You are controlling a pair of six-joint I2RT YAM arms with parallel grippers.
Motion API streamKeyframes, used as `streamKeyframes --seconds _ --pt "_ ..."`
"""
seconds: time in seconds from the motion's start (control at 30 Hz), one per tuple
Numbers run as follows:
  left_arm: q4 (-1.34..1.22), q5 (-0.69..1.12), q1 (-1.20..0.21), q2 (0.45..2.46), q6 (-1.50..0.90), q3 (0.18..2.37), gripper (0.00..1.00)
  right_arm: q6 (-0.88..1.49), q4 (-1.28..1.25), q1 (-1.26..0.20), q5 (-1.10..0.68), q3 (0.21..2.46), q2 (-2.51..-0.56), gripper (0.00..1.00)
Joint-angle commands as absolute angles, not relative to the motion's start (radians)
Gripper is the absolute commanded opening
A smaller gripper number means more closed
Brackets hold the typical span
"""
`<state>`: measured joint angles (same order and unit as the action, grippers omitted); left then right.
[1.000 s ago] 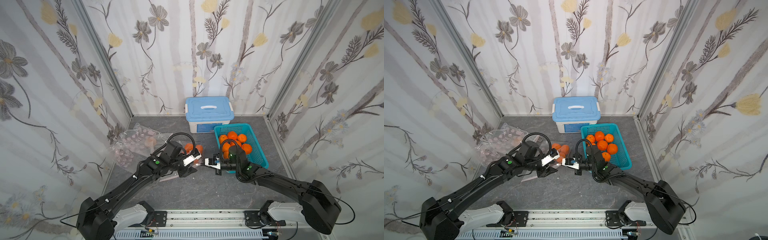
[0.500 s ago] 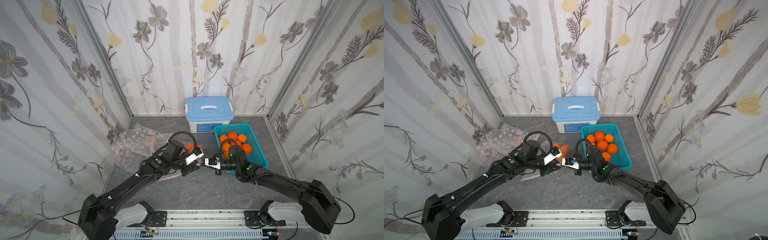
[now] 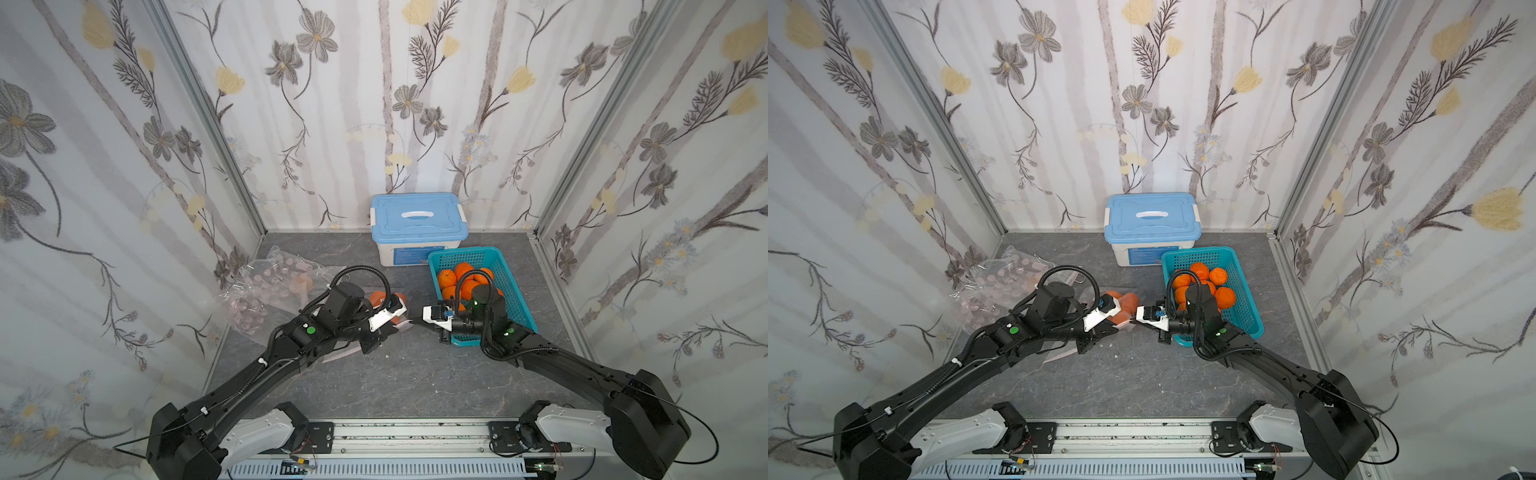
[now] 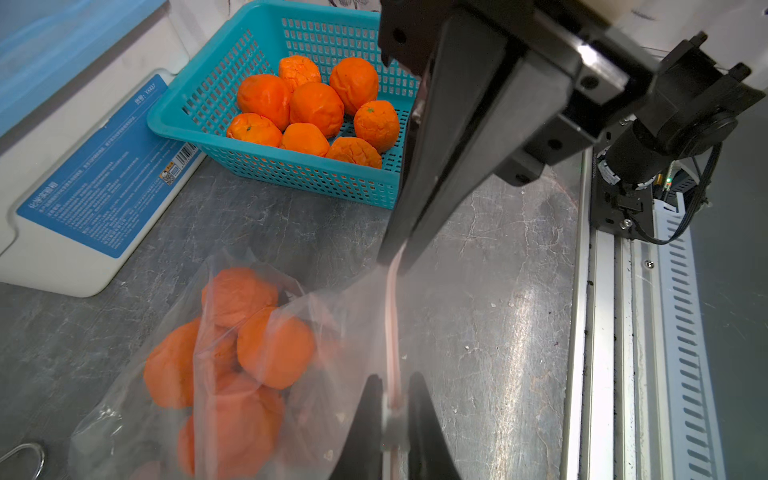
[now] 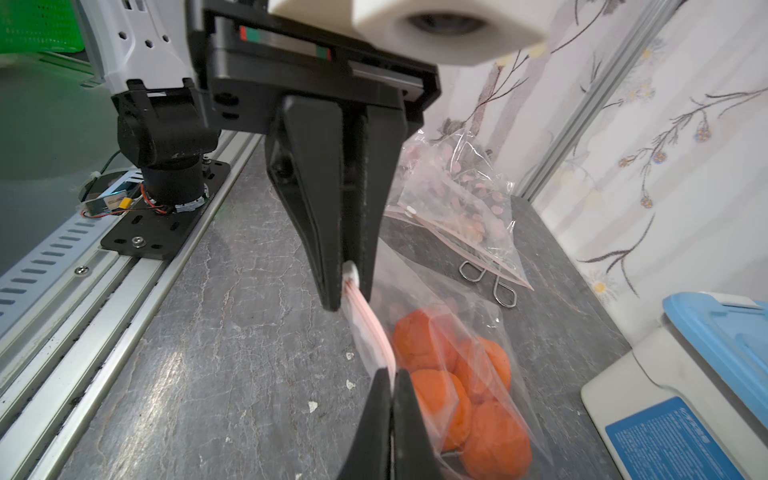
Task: Open the zip-top bag and take out the orange
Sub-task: Unzip the zipper on the zipper food storage bag.
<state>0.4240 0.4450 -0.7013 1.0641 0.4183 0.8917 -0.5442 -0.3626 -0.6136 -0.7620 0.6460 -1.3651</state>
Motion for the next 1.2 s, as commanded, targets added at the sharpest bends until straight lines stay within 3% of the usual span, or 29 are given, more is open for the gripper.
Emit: streamKeyframes --seconds 0.0,0.5,1.17 --pt "0.577 0.349 -0.701 1.042 0.413 0.917 0.0 -0.479 -0.453 -0.554 -0.751 0.636 -1.339 0.0" --pt "0.875 0.182 -0.701 0.923 0.347 0.999 0.0 -0.398 -0.542 -0.411 -0.729 0.612 -1.313 0.0" --pt "1.05 0.152 -0.701 0.84 0.359 1.021 0.0 -0.395 -0.554 -0.399 -0.755 0.598 -1.321 0.0"
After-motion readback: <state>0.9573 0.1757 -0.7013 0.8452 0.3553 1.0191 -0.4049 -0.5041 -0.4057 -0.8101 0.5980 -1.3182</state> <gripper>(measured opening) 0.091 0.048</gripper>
